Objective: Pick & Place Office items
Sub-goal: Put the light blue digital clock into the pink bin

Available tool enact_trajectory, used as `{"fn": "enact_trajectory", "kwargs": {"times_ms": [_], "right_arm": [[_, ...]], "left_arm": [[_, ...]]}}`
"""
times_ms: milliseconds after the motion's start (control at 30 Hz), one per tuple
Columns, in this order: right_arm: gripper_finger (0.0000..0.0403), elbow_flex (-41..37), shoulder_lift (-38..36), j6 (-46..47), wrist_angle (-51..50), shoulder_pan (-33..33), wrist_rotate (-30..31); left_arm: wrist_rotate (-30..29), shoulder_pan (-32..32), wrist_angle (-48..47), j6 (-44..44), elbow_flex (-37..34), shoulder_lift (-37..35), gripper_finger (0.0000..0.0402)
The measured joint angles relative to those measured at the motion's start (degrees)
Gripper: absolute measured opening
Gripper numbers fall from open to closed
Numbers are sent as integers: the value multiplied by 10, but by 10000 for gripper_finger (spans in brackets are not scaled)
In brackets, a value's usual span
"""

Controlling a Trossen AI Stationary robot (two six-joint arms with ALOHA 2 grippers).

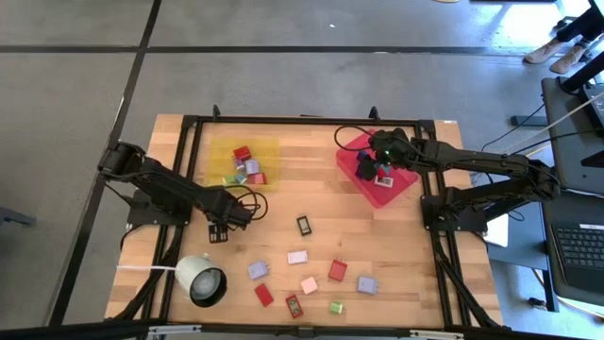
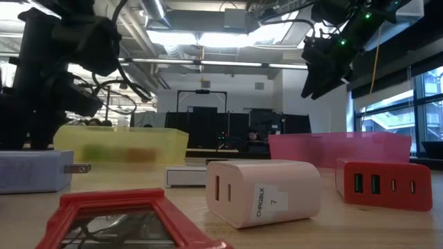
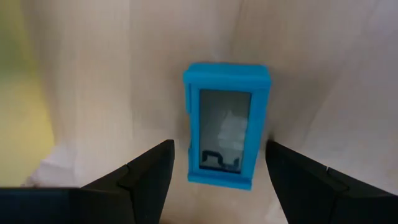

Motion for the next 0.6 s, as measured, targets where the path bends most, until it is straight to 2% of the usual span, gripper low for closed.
{"fn": "enact_trajectory", "kwargs": {"times_ms": [300, 433, 600], "right_arm": [[263, 0, 0, 0, 4, 0, 0], [263, 0, 0, 0, 5, 0, 0], [263, 0, 0, 0, 5, 0, 0]], "left_arm": [[12, 1, 30, 41, -22, -2, 241], [37, 7, 35, 35, -22, -2, 205], [31, 8, 35, 22, -22, -1, 150]]}}
